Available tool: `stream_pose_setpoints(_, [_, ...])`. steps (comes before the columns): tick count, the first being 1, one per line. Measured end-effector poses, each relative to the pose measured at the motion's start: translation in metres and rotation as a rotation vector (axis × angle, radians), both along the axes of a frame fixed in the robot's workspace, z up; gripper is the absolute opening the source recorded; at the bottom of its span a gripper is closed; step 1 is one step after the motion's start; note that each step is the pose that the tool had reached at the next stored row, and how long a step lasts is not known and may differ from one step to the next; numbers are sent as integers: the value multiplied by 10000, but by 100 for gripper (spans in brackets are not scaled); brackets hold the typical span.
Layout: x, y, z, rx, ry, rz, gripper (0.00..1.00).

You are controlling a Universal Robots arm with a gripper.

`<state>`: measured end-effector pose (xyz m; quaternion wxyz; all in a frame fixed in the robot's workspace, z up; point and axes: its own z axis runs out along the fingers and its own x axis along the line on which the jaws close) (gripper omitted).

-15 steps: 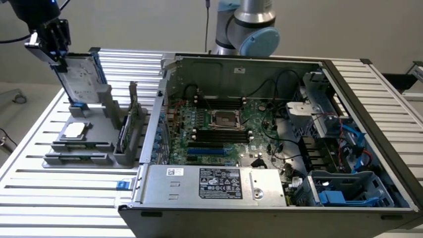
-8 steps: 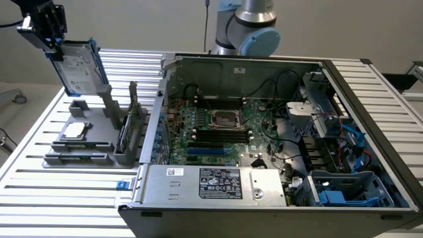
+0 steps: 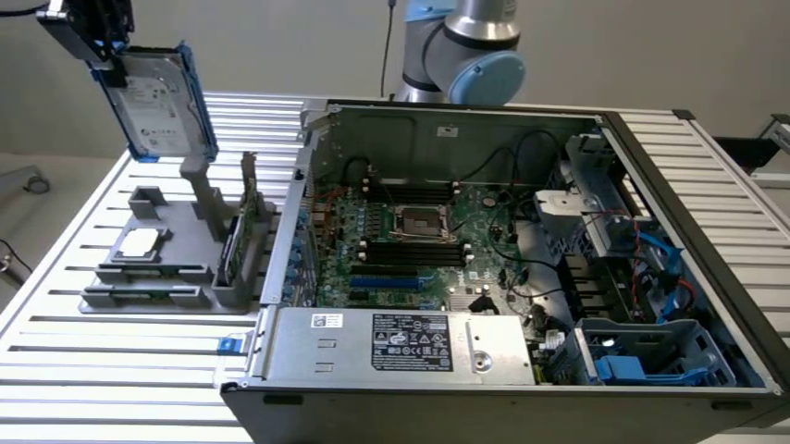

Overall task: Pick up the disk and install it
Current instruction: 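Pick up the disk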

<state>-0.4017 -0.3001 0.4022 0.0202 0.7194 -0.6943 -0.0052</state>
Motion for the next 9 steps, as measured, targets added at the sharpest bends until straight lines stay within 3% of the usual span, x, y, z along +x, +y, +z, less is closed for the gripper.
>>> stream_pose_setpoints(9, [389,-1,409,7,41,0,33])
